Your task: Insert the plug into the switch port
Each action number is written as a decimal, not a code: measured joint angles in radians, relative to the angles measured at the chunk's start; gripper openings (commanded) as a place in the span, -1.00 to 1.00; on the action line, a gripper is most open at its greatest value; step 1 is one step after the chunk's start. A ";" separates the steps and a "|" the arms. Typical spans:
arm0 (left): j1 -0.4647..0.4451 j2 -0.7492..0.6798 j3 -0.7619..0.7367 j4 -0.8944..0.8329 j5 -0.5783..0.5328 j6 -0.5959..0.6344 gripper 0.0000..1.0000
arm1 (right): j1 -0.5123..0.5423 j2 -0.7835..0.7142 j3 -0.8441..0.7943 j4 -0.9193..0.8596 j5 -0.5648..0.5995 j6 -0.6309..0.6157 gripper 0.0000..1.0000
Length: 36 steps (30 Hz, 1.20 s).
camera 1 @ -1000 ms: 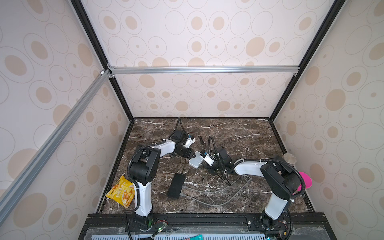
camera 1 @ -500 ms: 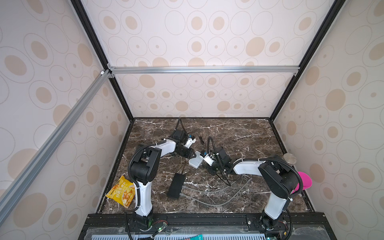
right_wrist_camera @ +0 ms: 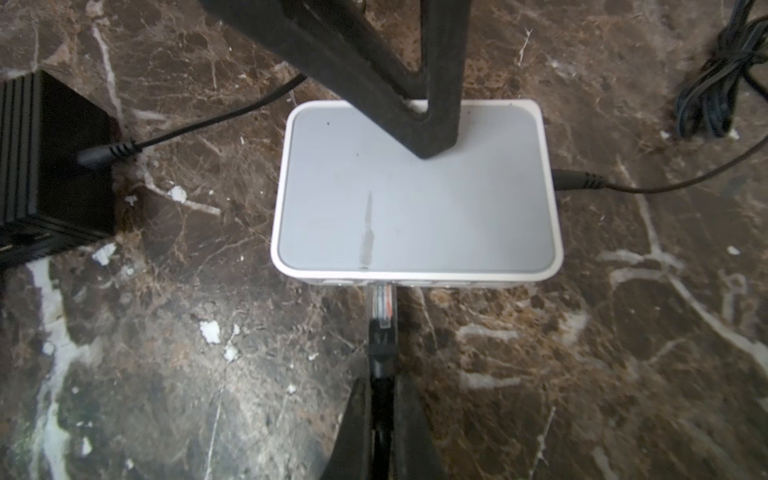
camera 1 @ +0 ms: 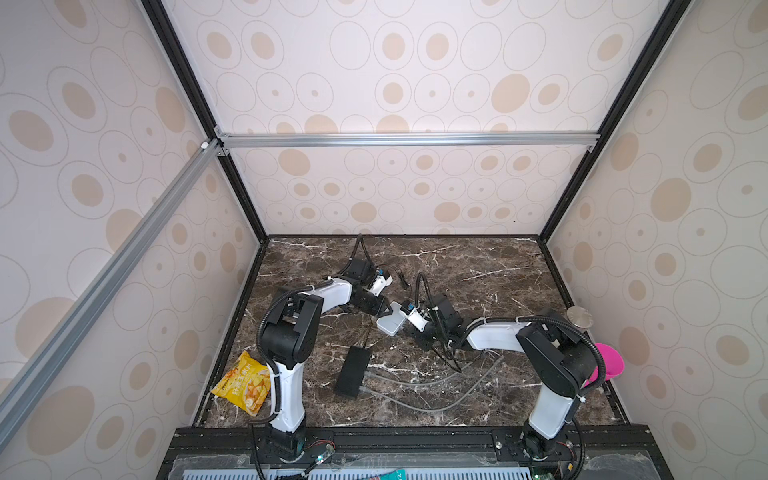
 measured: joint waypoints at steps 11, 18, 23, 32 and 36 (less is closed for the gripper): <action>0.000 0.002 0.002 -0.003 0.000 0.001 -0.33 | 0.000 -0.007 -0.011 0.019 0.000 0.004 -1.00; 0.000 0.003 0.004 -0.005 0.001 0.001 -0.32 | 0.000 -0.007 -0.011 0.019 -0.008 0.008 -1.00; 0.000 0.005 0.008 -0.010 0.002 0.001 -0.33 | 0.003 -0.007 -0.011 0.027 -0.018 0.006 -1.00; 0.000 0.008 0.009 -0.014 0.015 0.001 -0.33 | 0.010 -0.007 -0.011 0.031 -0.021 0.004 -1.00; 0.000 0.008 0.009 -0.014 0.018 0.001 -0.33 | 0.013 -0.001 -0.008 0.031 -0.009 0.008 -1.00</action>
